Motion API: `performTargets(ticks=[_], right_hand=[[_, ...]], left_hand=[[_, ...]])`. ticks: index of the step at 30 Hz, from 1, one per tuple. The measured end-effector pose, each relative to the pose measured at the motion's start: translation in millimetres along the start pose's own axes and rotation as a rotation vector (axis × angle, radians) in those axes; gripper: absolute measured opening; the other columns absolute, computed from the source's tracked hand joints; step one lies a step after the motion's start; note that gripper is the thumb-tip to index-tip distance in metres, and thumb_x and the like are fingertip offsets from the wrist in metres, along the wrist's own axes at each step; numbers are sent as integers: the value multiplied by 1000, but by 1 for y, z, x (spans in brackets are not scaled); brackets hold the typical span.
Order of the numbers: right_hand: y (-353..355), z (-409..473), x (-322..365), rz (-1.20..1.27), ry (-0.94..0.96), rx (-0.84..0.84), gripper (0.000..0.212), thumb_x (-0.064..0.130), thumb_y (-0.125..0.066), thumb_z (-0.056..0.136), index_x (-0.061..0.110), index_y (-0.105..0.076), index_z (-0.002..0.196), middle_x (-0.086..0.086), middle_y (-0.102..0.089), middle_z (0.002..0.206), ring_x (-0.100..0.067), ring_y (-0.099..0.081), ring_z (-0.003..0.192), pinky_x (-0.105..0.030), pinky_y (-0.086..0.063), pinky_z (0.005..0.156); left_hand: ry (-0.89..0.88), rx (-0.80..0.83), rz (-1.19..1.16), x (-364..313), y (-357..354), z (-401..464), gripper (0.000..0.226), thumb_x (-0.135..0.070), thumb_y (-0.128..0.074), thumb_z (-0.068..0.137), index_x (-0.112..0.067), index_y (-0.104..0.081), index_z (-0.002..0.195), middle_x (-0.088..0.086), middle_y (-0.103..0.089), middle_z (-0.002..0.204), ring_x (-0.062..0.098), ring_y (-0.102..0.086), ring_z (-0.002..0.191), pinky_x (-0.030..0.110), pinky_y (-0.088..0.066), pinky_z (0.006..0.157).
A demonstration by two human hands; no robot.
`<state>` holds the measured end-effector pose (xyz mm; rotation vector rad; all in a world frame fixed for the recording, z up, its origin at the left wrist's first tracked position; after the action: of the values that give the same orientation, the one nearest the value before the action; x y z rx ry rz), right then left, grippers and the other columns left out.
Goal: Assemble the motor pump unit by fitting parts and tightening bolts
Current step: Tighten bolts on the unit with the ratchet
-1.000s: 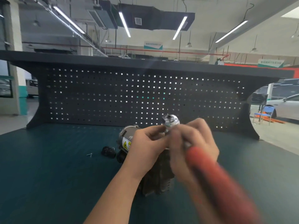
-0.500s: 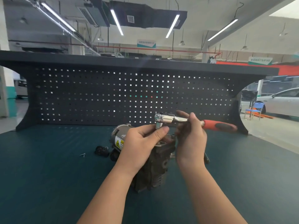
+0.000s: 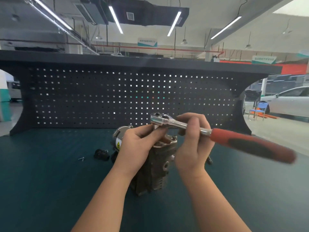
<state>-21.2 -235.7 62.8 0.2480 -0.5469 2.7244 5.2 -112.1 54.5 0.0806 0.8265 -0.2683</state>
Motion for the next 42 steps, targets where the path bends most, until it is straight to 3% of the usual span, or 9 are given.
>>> performTargets(ticks=[6, 17, 23, 27, 29, 32, 36, 40, 42], right_hand=[[-5, -4, -41, 340, -867, -93, 30, 40, -53, 90, 23, -77, 86, 9, -44, 60, -9, -41, 58, -26, -36, 61], [-4, -5, -3, 99, -409, -165, 33, 40, -45, 94, 27, -75, 90, 15, -47, 55, -2, -44, 56, -9, -37, 58], [-3, 0, -25, 419, -779, -215, 32, 30, -52, 98, 13, -70, 77, 3, -51, 51, -9, -45, 46, -21, -39, 47], [6, 10, -30, 566, -764, -283, 25, 27, -55, 97, 10, -65, 82, 3, -55, 56, -9, -52, 50, -19, -43, 48], [8, 12, -33, 627, -768, -321, 26, 28, -54, 98, 10, -64, 82, 3, -56, 58, -8, -53, 53, -19, -44, 50], [9, 13, -37, 721, -802, -367, 25, 28, -51, 99, 12, -61, 82, 4, -57, 59, -8, -52, 55, -19, -42, 51], [6, 12, -40, 802, -915, -409, 26, 27, -48, 100, 14, -55, 78, 2, -47, 53, -10, -41, 47, -22, -35, 51], [2, 10, -40, 829, -910, -382, 35, 29, -43, 102, 13, -53, 72, 2, -39, 51, -12, -33, 45, -22, -32, 48], [3, 11, -39, 829, -880, -373, 36, 30, -43, 102, 14, -51, 71, 1, -38, 51, -13, -32, 44, -23, -33, 47]], left_hand=[[-69, -66, 103, -2, -1, -1, 25, -40, -66, 80, -24, -76, 63, -3, -73, 67, 3, -68, 66, 9, -47, 63], [-154, -224, 48, 2, -6, -8, 20, -40, -70, 73, -22, -73, 78, -6, -73, 67, 7, -70, 66, 14, -51, 65], [-135, -151, 226, 11, -7, -5, 24, -47, -66, 76, -28, -75, 87, 1, -72, 83, 15, -67, 78, 28, -54, 72], [-134, -115, 363, 16, -11, -3, 11, -33, -65, 82, -42, -71, 87, -19, -63, 88, 9, -56, 91, 11, -43, 77], [-152, -104, 391, 17, -14, -3, 17, -19, -65, 86, -33, -74, 87, -36, -60, 92, 5, -52, 101, 5, -39, 80], [-160, -143, 384, 18, -9, -3, 16, -15, -63, 85, -20, -77, 80, -25, -68, 89, 7, -54, 101, 6, -41, 79], [-196, -180, 440, 7, 9, -10, 30, -16, -49, 80, -31, -74, 79, -28, -67, 88, 10, -56, 98, 18, -45, 85], [-178, 46, 768, -7, 13, -1, 47, -22, -33, 81, -35, -75, 98, -38, -60, 99, -15, -46, 110, 9, -26, 105], [-36, 197, 780, -8, 6, 5, 52, -27, -30, 81, -34, -74, 107, -33, -65, 104, -17, -52, 104, 16, -36, 106]])
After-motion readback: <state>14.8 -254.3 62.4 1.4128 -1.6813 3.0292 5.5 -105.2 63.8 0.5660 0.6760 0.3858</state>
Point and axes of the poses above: each hand's wrist, its own z-axis towards the middle knuckle, its own y-axis out of the back of the hand, x = y × z, the point moved 3 cm from there along z, towards the middle knuckle
